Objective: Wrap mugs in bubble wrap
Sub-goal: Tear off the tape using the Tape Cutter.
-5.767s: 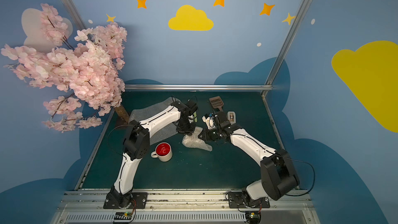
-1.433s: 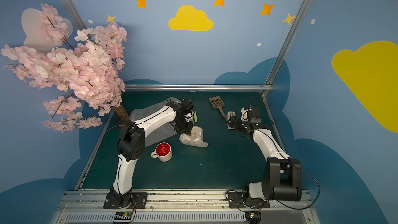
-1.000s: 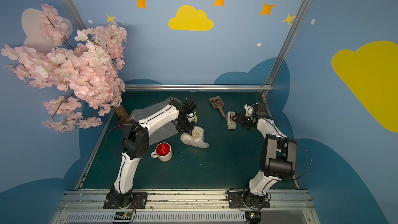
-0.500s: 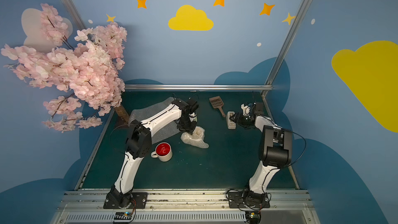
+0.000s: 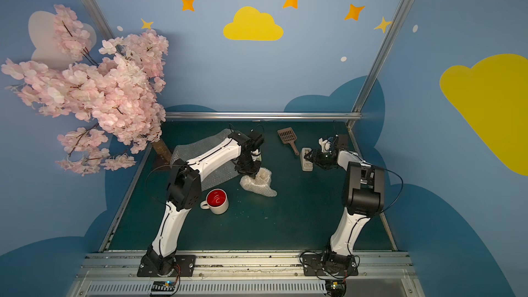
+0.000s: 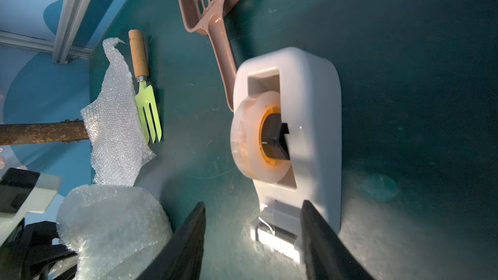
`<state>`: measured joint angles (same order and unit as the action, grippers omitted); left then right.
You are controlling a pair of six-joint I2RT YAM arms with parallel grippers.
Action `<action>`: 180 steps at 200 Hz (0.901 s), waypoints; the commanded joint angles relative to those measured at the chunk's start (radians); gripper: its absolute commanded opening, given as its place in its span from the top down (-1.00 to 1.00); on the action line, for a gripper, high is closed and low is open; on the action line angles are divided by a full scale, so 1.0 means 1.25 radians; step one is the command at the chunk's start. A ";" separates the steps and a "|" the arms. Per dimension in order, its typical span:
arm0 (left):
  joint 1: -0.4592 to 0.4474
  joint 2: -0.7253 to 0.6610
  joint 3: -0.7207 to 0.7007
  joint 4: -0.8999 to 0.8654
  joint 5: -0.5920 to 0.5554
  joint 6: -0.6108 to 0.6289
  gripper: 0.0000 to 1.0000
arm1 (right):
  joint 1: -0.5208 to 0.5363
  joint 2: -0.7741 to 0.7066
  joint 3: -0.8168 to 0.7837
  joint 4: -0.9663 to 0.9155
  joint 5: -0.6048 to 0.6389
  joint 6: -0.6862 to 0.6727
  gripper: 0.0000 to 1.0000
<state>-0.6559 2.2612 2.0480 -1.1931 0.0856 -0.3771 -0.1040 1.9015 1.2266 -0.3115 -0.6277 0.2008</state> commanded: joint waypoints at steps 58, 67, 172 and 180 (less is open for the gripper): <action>-0.003 0.015 0.023 -0.021 -0.005 0.007 0.51 | 0.029 0.018 0.031 -0.065 0.002 -0.012 -0.03; -0.003 0.014 0.022 -0.020 -0.005 0.008 0.49 | 0.029 0.021 0.036 -0.073 0.003 -0.013 -0.03; -0.005 0.017 0.030 -0.024 -0.001 0.014 0.49 | 0.006 0.041 0.075 -0.122 0.025 -0.029 -0.13; -0.006 0.016 0.029 -0.024 -0.002 0.015 0.49 | 0.005 0.048 0.081 -0.126 0.021 -0.031 -0.12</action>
<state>-0.6601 2.2612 2.0518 -1.1938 0.0856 -0.3767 -0.0818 1.9400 1.3003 -0.4168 -0.6170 0.1810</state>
